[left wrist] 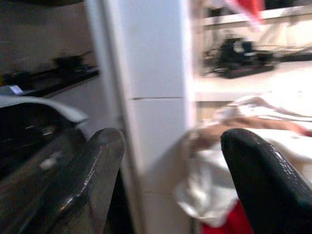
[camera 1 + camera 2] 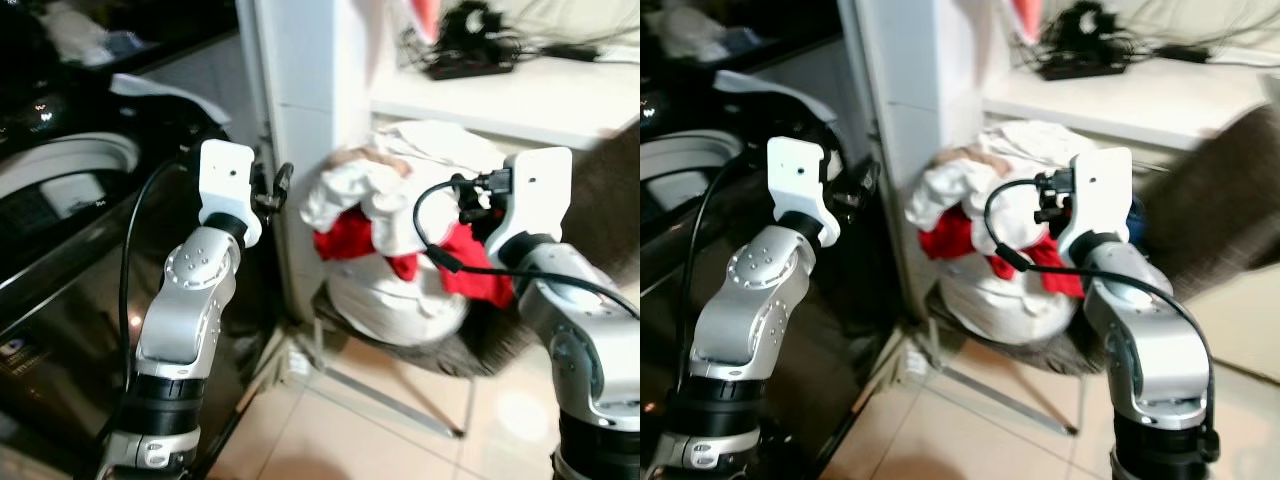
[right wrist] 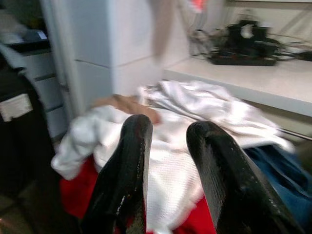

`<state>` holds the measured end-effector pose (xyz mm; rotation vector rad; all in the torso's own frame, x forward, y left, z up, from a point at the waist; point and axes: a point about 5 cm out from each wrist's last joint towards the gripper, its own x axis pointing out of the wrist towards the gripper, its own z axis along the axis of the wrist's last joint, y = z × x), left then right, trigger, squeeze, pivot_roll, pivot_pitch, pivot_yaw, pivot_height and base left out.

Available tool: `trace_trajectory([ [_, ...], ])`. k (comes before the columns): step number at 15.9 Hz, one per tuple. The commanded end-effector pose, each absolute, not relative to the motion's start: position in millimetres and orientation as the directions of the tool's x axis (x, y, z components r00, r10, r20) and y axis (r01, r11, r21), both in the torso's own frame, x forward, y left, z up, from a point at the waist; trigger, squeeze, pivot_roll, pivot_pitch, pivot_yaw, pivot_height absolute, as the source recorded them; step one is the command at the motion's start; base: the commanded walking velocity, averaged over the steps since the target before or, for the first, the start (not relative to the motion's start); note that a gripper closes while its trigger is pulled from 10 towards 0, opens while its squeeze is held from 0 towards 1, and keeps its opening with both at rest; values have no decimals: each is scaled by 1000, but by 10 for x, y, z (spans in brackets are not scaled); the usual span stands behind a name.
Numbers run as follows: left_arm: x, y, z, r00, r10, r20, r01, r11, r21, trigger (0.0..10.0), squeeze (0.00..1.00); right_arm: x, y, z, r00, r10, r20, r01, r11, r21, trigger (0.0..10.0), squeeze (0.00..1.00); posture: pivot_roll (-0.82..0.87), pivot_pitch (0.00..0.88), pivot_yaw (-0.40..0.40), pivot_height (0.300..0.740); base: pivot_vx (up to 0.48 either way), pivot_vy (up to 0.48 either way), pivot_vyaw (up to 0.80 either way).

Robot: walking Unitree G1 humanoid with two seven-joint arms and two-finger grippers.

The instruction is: Clothes washing

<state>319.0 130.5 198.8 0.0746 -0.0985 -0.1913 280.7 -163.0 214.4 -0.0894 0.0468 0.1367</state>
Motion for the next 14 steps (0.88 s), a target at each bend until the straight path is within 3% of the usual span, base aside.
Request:
trace_trajectory([
  [1, 3210, 1412, 2012, 986, -140, 95, 131, 987, 91, 10000, 0, 2820, -1540, 2153, 980, 194, -55, -199, 974, -111, 10000, 0, -5, 0, 20, 740, 337, 0, 0],
  [5, 3209, 1470, 2008, 990, -105, 93, 97, 992, 82, 10000, 0, 2829, -1482, 2146, 969, 239, -65, -246, 960, -135, 10000, 0, 3, 0, 11, 740, 347, 0, 522],
  [14, 3213, 1462, 2017, 989, -109, 96, 104, 993, 64, 10000, 0, 2870, -1530, 2166, 977, 208, -53, -213, 971, -108, 10000, 0, 6, 0, 7, 740, 349, 0, 0],
])
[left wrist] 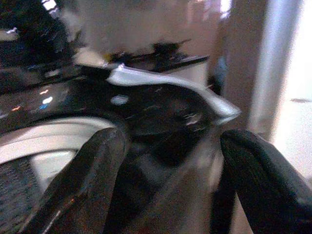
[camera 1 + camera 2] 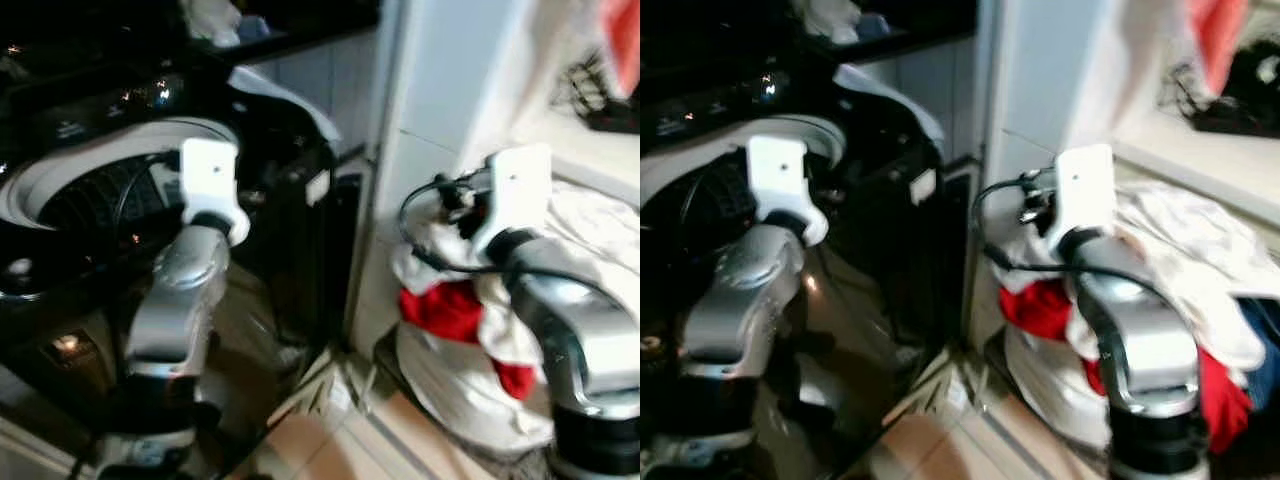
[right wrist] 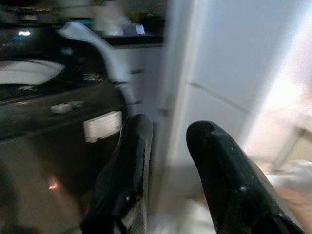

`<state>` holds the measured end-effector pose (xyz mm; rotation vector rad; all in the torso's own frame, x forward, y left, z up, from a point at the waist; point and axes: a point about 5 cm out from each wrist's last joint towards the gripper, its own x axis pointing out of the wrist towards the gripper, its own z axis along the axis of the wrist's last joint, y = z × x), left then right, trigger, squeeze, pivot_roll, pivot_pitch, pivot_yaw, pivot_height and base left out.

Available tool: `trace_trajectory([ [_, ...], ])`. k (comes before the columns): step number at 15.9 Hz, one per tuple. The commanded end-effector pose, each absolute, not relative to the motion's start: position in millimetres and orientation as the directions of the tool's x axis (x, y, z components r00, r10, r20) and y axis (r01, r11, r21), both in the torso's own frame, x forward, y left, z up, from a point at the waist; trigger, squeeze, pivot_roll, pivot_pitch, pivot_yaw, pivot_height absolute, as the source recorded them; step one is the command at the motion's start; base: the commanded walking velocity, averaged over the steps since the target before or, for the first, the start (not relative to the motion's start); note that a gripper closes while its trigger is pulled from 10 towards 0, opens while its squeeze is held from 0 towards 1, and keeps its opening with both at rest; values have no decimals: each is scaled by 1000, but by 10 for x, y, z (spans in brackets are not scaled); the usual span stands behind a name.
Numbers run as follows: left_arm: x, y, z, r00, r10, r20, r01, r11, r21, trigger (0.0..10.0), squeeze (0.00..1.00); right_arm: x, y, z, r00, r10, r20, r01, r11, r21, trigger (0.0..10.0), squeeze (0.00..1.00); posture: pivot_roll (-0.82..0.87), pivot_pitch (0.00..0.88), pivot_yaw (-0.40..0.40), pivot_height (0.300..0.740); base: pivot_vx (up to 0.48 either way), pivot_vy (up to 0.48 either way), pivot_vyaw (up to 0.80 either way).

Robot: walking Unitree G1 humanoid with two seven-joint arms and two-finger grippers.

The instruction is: Clothes washing

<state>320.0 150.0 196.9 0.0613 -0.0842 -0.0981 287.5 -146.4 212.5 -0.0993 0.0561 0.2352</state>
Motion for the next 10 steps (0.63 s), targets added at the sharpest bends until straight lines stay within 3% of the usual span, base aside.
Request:
trace_trajectory([
  [1, 3214, 1465, 2018, 990, -108, 96, 102, 993, 65, 10000, 0, 2866, -1528, 2165, 976, 210, -53, -215, 971, -107, 10000, 0, 6, 0, 8, 740, 349, 0, 0],
  [8, 3233, 1489, 2021, 990, -110, 86, 104, 992, 69, 10000, 0, 2854, -1519, 2169, 978, 202, -45, -204, 977, -60, 10000, 0, 4, 0, 22, 740, 320, 0, 0],
  [10, 3234, 1475, 2014, 989, -120, 82, 116, 992, 53, 10000, 0, 2861, -1562, 2185, 983, 178, -44, -180, 982, -49, 10000, 0, 2, 0, 25, 740, 0, 0, 0],
])
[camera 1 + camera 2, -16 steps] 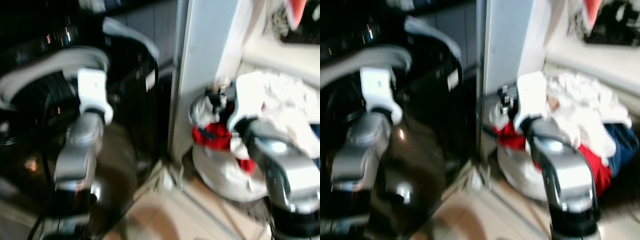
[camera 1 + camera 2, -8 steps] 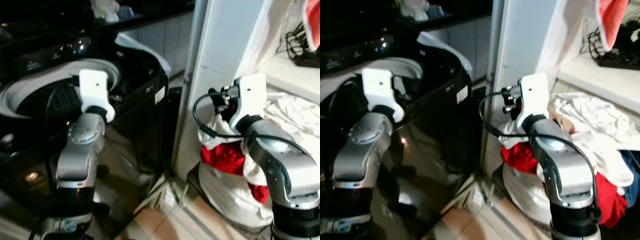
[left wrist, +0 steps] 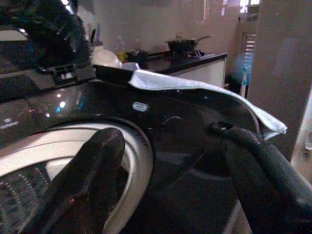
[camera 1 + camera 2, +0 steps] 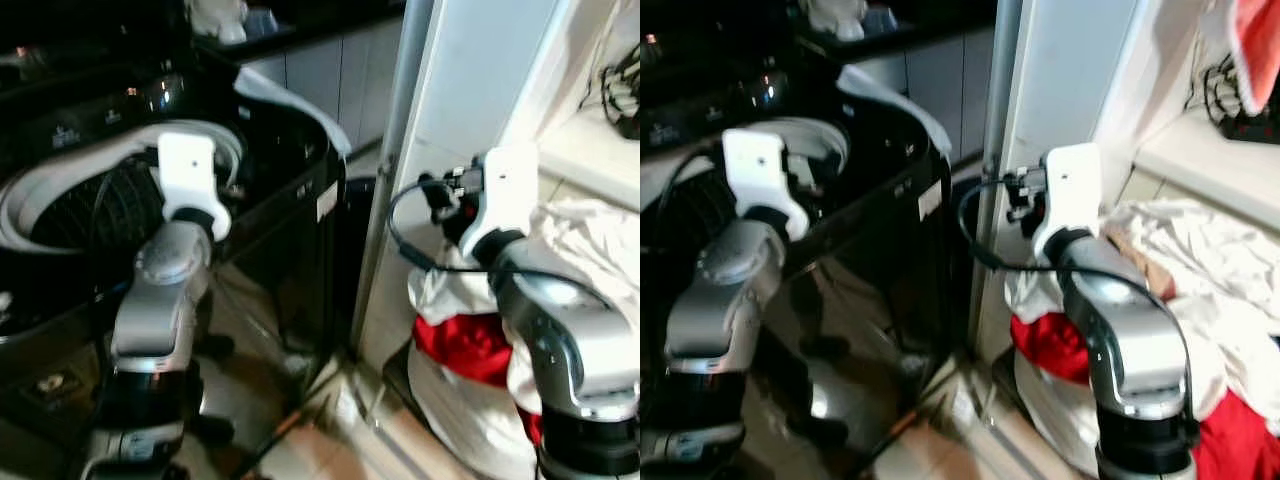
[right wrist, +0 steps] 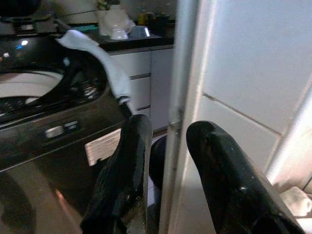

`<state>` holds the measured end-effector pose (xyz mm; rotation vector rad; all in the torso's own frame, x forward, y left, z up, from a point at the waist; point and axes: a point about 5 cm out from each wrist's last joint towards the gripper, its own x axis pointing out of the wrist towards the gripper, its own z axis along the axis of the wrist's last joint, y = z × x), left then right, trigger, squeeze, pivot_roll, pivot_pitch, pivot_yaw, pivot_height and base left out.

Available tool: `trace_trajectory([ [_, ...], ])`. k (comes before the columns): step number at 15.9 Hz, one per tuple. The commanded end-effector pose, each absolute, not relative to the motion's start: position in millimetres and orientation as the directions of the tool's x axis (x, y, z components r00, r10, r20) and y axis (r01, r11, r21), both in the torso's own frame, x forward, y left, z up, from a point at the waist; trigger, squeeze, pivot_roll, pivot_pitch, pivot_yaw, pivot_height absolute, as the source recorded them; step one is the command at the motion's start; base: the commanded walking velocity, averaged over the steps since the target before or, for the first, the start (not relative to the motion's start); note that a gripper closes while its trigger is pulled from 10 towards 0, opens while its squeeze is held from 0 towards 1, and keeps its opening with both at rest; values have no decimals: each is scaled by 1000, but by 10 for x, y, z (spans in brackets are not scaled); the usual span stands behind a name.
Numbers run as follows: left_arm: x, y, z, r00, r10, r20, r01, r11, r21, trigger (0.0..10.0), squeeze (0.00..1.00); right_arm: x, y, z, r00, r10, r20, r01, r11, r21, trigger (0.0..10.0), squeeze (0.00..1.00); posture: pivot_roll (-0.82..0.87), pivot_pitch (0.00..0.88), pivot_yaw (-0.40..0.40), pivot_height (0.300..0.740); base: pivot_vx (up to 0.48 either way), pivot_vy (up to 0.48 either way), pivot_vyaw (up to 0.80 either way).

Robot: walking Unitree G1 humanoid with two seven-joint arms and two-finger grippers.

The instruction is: Clothes washing

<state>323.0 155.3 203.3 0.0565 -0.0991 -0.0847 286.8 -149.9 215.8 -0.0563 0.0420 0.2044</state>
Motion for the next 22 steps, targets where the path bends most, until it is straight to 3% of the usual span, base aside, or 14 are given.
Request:
trace_trajectory([
  [1, 3233, 1472, 2010, 989, -122, 80, 118, 992, 53, 10000, 0, 2866, -1581, 2187, 985, 168, -46, -170, 985, -43, 10000, 0, 2, 0, 27, 740, 0, 0, 0],
  [3, 3226, 1452, 2005, 987, -139, 79, 137, 990, 35, 10000, 0, 2879, -1650, 2209, 987, 149, -52, -153, 985, -77, 10000, 0, 0, 0, 27, 740, 0, 0, 0],
  [4, 3218, 1428, 2007, 982, -171, 79, 168, 985, 36, 10000, 0, 2894, -1756, 2256, 990, 134, -54, -140, 983, -119, 10000, 161, -1, 0, 28, 740, 0, 0, 0],
  [5, 3210, 1406, 2006, 976, -201, 80, 198, 979, 39, 10000, 0, 2906, -1855, 2301, 991, 123, -62, -130, 982, -136, 10000, 1000, -2, 0, 27, 740, 0, 0, 0],
  [9, 3139, 1306, 2012, 930, -357, 84, 353, 934, 58, 10000, 0, 2891, -2372, 2421, 983, 20, -183, -68, 964, -257, 10000, 1000, -6, 0, 28, 740, 0, 0, 0],
  [11, 3122, 1252, 2017, 902, -424, 78, 421, 905, 56, 10000, 0, 2853, -2785, 2413, 964, -116, -239, 64, 974, -216, 10000, 1000, -16, 0, 33, 740, 0, 0, 0],
  [17, 3022, 1106, 2015, 809, -585, 58, 582, 811, 54, 10000, 0, 2865, -3342, 2334, 908, -238, -344, 200, 969, -142, 10000, 1000, -18, 0, 30, 740, 0, 0, 0],
  [19, 2920, 1025, 2040, 715, -697, 56, 696, 717, 32, 10000, 0, 2865, -3450, 2320, 888, -285, -360, 246, 958, -150, 10000, 1000, -12, 0, 20, 740, 0, 0, 0],
  [22, 2649, 969, 2052, 490, -871, 22, 871, 491, 27, 10000, 0, 2833, -3599, 2150, 832, -340, -438, 328, 939, -106, 10000, 1000, -4, 0, 10, 740, 0, 0, 0],
])
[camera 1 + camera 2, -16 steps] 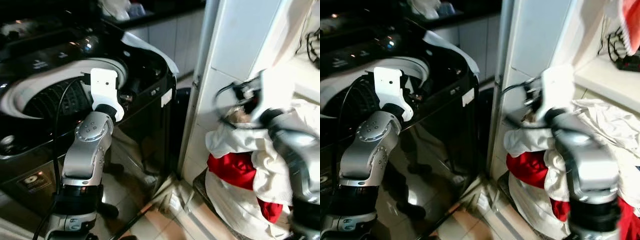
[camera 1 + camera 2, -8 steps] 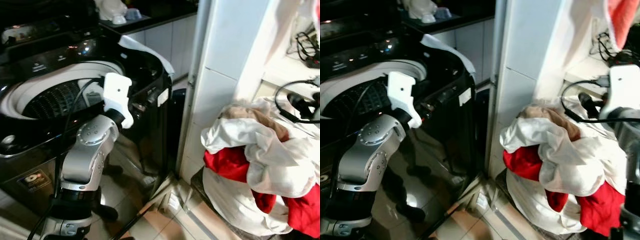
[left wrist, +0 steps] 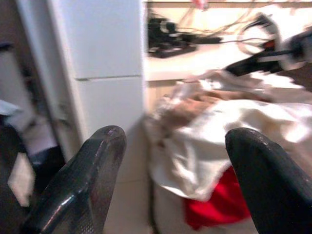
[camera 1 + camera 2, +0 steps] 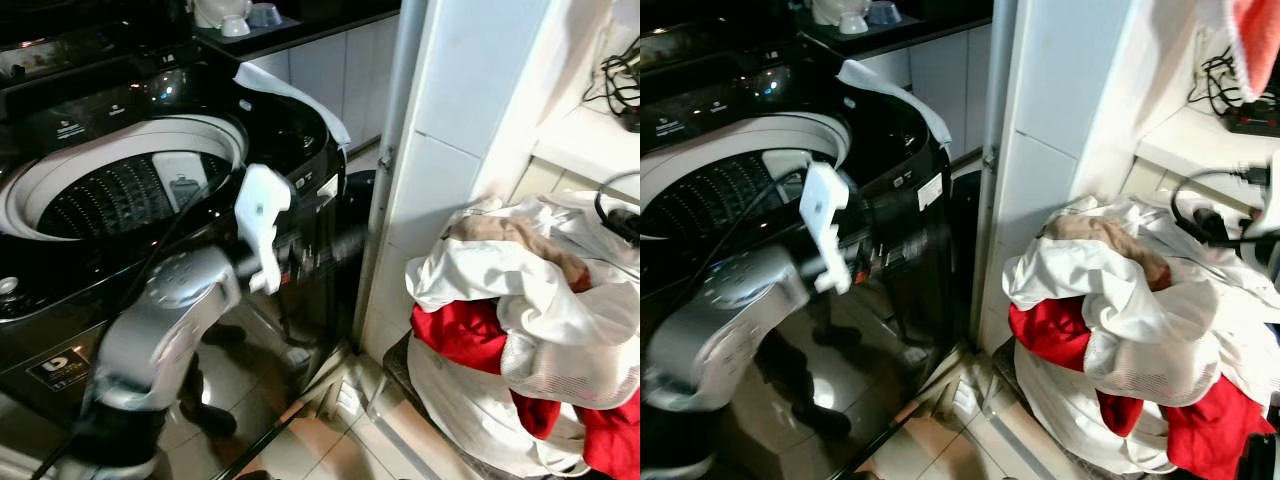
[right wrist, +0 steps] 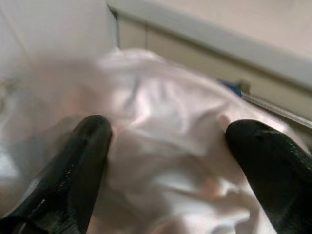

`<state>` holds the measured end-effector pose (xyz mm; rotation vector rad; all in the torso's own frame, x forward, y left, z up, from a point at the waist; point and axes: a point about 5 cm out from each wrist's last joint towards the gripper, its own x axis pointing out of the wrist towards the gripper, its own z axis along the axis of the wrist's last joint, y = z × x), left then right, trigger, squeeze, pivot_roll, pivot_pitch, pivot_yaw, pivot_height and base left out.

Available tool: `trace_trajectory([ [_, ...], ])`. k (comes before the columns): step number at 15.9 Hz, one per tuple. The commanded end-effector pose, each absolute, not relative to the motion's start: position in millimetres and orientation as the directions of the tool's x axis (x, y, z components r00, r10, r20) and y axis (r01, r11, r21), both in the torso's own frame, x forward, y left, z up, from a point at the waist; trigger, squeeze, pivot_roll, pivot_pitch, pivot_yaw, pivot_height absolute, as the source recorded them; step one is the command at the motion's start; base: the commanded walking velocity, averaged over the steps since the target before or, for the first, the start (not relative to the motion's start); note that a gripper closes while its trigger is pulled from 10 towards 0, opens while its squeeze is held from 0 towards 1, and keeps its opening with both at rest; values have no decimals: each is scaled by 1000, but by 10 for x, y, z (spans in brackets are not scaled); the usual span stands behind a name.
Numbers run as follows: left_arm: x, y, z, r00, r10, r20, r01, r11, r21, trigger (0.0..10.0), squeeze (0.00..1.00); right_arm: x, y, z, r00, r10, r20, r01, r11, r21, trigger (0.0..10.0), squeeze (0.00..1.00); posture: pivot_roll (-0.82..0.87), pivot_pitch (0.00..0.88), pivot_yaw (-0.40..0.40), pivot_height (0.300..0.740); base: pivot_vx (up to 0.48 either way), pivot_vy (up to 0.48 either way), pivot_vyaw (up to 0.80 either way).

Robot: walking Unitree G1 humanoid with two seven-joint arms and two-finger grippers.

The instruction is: Clothes washing

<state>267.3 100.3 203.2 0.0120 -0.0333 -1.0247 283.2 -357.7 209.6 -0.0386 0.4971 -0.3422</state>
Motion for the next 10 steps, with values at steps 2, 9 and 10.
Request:
trace_trajectory([
  [2, 2575, 956, 2063, 436, -900, 19, 900, 436, 12, 10000, 0, 2748, -3664, 1968, 700, -400, -591, 368, 912, -182, 10000, 0, 5, 0, 6, 740, 0, 0, 0],
  [9, 2585, 946, 2112, 416, -909, 32, 909, 417, 14, 10000, 0, 2733, -3693, 1971, 721, -408, -560, 411, 903, -128, 0, 0, -5, 0, 24, 740, 0, 0, 0],
  [10, 2576, 928, 2117, 404, -914, 37, 915, 404, 10, 10000, 0, 2727, -3701, 1977, 722, -410, -557, 417, 901, -123, 0, 0, -5, 0, 25, 740, 0, 0, 0],
])
